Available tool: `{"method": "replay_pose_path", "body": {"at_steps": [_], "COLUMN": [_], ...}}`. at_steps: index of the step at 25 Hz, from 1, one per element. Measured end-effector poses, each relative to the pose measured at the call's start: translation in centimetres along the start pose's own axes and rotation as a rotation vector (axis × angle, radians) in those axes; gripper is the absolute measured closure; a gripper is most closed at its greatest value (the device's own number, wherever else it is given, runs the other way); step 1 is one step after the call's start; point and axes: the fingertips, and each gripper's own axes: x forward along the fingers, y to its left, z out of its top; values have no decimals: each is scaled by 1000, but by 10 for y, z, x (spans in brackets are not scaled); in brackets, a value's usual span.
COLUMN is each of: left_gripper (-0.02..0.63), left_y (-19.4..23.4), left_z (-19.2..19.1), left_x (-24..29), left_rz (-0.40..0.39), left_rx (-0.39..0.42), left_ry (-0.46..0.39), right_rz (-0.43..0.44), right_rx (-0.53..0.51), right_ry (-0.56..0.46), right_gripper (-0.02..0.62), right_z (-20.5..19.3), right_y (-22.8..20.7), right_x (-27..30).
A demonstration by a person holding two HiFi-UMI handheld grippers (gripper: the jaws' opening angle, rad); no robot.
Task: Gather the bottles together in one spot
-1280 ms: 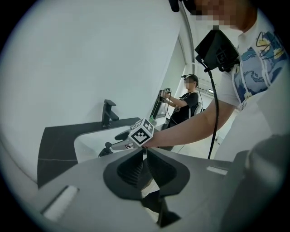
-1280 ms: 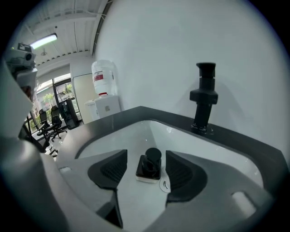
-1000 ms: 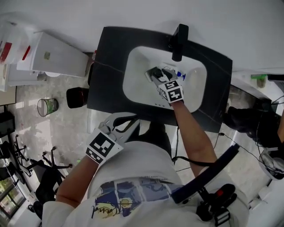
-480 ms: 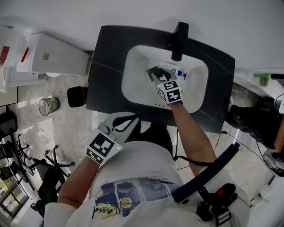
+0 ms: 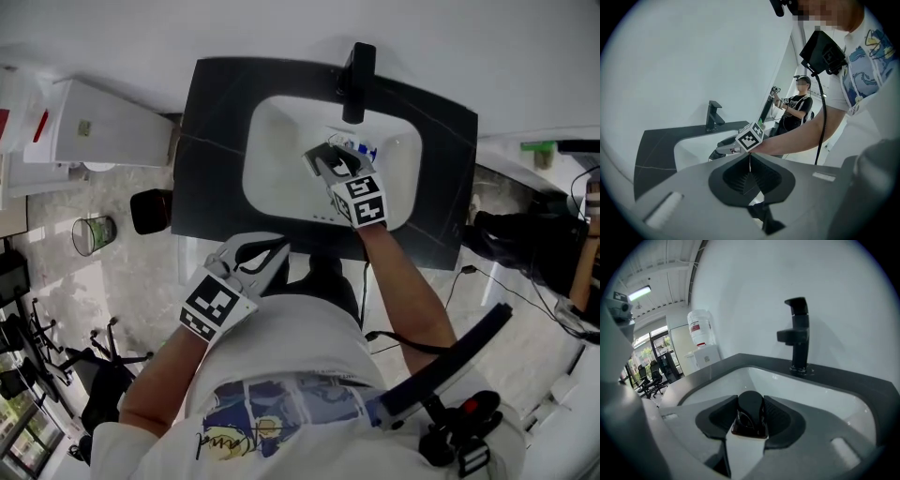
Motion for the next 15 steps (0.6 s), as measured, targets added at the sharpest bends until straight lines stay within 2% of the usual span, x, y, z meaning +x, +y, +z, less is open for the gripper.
{"method": "replay_pose_path", "body": {"at_steps": [9, 15], "left_gripper": [600, 600], "left_y": [-20, -28], "left_z": [21, 40], "left_x": [29, 46], "left_rz": [-95, -110], "left_rx": [13, 61], "left_ry": [-25, -47], "right_rz": [-112, -175], "right_rx": [3, -6], "right_ry": [-26, -49], "right_gripper": [426, 426], "right_z": [28, 48], "right_y": [-48, -87], "right_x": [-64, -90]}}
